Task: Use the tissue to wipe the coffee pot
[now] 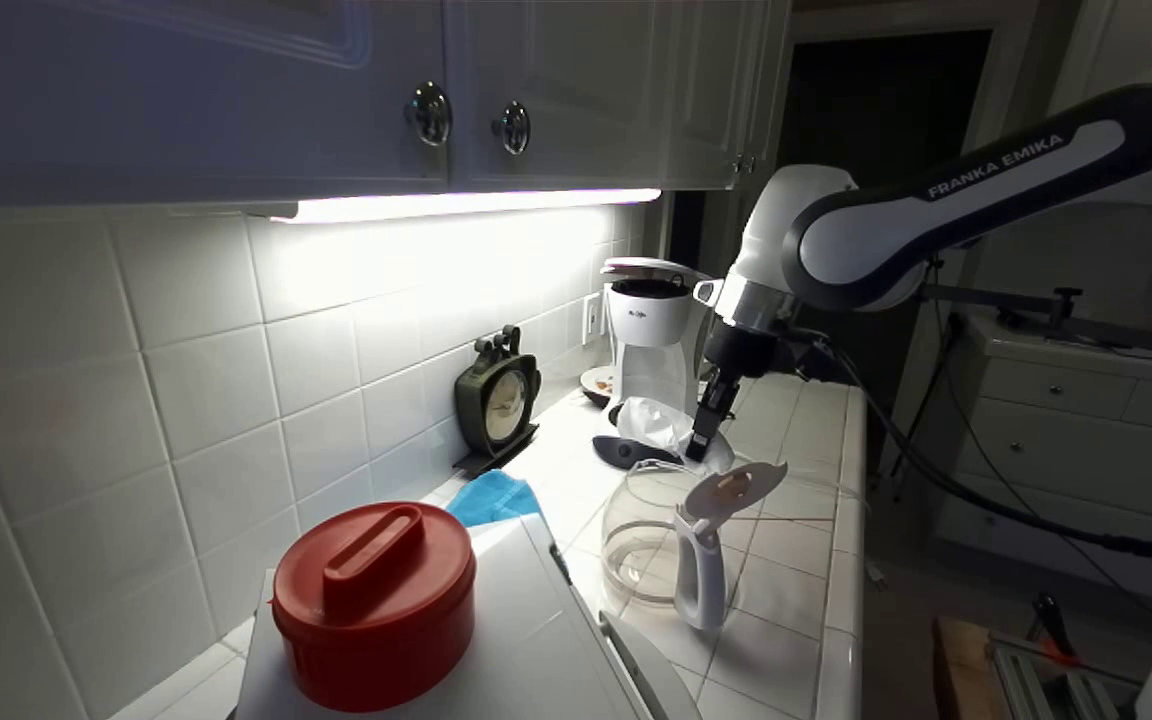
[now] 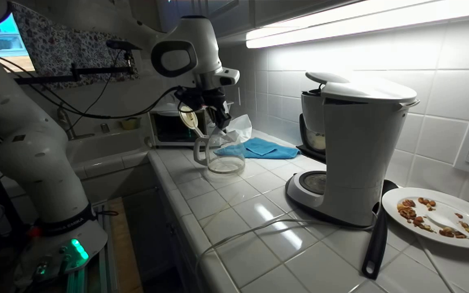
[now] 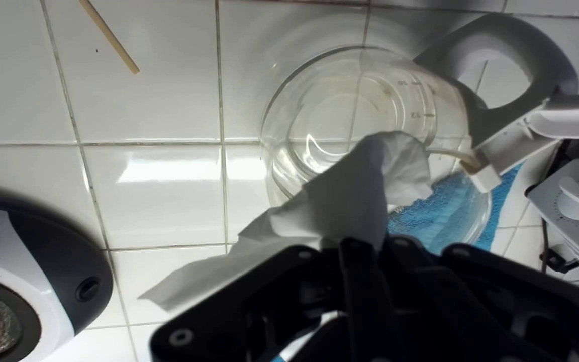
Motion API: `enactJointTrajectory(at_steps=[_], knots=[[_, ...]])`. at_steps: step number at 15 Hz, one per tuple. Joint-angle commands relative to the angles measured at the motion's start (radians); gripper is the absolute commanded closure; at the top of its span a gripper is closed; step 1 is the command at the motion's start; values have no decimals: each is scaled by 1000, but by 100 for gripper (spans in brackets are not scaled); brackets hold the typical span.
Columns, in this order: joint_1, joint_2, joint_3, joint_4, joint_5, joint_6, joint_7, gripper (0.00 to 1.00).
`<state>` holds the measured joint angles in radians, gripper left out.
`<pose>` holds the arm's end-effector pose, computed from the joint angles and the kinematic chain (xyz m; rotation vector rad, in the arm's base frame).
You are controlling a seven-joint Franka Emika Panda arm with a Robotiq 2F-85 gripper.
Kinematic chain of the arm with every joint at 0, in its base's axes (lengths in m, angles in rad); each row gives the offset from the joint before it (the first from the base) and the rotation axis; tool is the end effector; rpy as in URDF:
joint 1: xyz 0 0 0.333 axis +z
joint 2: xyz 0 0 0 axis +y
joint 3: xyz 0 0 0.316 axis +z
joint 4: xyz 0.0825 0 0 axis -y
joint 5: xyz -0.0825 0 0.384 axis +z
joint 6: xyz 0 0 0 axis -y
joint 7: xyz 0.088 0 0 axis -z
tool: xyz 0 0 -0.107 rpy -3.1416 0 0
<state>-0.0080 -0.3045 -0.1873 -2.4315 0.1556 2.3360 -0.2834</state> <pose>0.4539 -0.0892 0.4379 -2.9940 0.0086 -0.3568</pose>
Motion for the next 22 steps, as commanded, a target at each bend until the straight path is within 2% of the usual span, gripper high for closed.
enactJointTrajectory(at_steps=[1,13,22], knots=[[-12,0,12,2,4,-3,-2,98],[2,48,24,21,35,-44,-3,100],[-19,71,24,38,18,-52,20,100]])
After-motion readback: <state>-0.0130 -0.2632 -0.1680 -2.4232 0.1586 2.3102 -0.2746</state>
